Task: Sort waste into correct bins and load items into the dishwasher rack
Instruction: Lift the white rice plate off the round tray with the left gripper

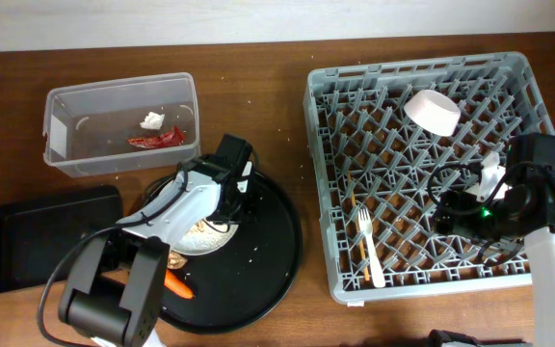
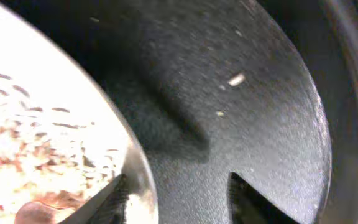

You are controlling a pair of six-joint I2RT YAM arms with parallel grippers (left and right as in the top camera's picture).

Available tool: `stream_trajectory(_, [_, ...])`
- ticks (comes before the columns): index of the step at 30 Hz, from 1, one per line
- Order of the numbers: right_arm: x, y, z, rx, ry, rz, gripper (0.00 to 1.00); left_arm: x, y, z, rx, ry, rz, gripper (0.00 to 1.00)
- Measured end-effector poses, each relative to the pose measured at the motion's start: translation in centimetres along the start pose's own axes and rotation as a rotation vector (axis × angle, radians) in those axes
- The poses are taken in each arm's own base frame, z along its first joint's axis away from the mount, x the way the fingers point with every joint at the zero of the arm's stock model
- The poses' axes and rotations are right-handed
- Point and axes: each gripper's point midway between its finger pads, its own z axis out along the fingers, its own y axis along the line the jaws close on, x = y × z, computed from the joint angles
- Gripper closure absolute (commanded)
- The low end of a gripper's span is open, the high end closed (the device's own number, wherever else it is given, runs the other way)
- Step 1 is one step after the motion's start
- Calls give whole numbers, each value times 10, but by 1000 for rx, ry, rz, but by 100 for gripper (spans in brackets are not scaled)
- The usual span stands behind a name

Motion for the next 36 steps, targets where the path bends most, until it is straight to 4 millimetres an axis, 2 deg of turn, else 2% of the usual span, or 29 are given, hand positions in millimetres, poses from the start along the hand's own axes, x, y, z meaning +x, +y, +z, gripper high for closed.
stream_trajectory(5, [0,1,0,-8,1,1,18,2,7,1,-36,4,-4,72])
stream_trajectory(9, [1,2,0,-12,5,1,18,3,12,1,-63,7,-5,74])
stream_trajectory(19, [4,2,0,-11,17,3,18,3,15,1,-82,-5,1,91])
stream_trajectory(30, [6,2,0,-10,25,4,18,5,29,-3,-179,-10,11,99])
stream_trajectory(36, [6,2,0,-10,26,5,18,6,39,-5,-245,-10,15,99])
